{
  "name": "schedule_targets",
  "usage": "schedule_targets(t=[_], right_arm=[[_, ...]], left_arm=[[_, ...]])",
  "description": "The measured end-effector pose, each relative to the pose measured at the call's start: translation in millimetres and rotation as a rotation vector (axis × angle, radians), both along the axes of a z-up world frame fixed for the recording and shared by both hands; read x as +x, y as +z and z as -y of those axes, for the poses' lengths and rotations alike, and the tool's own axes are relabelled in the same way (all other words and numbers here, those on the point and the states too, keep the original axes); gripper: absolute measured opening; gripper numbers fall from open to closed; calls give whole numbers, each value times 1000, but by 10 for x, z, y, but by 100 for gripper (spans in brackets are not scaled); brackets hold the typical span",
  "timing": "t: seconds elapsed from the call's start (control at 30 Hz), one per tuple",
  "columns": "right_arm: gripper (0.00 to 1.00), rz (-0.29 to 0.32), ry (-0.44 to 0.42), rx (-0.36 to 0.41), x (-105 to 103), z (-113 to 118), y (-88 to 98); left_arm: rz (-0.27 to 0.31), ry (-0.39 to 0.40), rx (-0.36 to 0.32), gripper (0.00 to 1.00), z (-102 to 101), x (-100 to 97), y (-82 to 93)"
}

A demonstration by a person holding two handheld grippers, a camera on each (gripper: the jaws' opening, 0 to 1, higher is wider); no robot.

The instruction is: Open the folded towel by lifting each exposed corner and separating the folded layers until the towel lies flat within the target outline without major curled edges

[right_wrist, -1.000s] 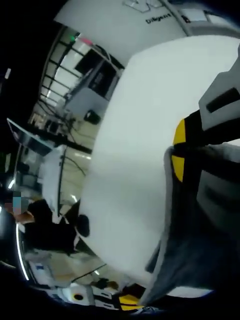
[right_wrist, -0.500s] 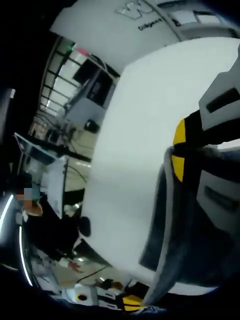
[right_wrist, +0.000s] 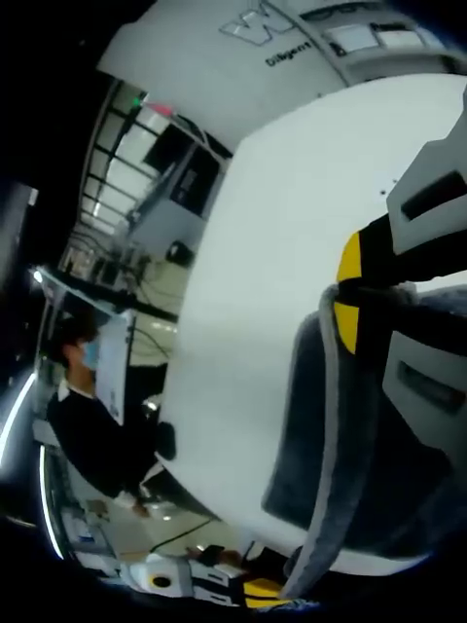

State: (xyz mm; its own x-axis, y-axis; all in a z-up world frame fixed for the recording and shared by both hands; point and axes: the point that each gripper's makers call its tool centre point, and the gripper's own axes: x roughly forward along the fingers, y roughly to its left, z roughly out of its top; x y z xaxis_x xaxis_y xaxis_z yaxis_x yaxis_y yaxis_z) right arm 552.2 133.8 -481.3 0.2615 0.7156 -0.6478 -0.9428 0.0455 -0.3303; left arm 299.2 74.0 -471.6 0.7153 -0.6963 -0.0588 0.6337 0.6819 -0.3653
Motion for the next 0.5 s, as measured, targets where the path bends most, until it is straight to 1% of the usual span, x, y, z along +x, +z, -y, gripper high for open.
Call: schedule_targets(t=[0.1,0.27,0.5], right_arm=[[1,0,-7,3,-27,88,1],[1,-1,-26,0,19,209,0],[1,0,-50,1,42,386,15]], left_arm=[[1,-12,2,0,44,21,17],[9,-31,4,0,159,39,42],[8,-53,3,0,317,50,27]])
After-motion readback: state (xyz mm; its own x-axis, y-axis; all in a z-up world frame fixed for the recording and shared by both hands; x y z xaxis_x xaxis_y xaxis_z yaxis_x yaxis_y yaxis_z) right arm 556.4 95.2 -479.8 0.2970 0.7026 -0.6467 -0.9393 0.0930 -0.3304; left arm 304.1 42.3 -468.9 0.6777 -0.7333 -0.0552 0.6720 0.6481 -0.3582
